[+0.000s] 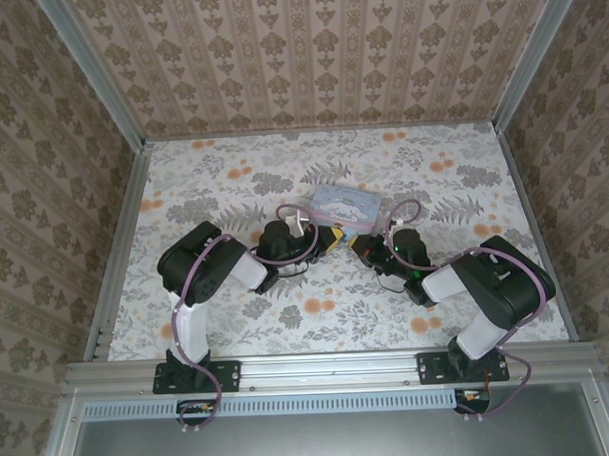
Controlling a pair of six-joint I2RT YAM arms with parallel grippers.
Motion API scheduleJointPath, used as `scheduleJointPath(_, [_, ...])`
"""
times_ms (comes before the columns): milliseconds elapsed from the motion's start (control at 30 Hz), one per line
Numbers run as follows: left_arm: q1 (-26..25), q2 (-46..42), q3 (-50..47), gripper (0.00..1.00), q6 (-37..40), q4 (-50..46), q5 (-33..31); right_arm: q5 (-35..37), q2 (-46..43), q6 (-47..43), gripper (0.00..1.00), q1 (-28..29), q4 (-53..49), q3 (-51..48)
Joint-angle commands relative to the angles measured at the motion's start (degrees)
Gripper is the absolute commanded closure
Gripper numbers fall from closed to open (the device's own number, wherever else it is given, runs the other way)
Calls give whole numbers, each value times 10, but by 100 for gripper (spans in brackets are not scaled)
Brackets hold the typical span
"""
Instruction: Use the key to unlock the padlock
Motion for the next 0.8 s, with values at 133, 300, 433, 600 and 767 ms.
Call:
scheduleJointPath(133, [3,6,2,100,1,32,-5,18,-31,-20,100,3,-39,-12])
scheduleJointPath(300, [3,6,-1,100,1,31,-6,18,-30,-18,100,3,-39,-6])
scheduleJointPath(433, [3,5,-3,100,1,33,-6,16,-30,-18,100,3,-42,2])
scheduleJointPath(600, [3,6,-5,100,3,32,-8,16,-35,-20,100,3,-49,8])
scheduleJointPath(767, [3,7,-6,100,5,33,-9,15,-48,-24,100,3,-63,9])
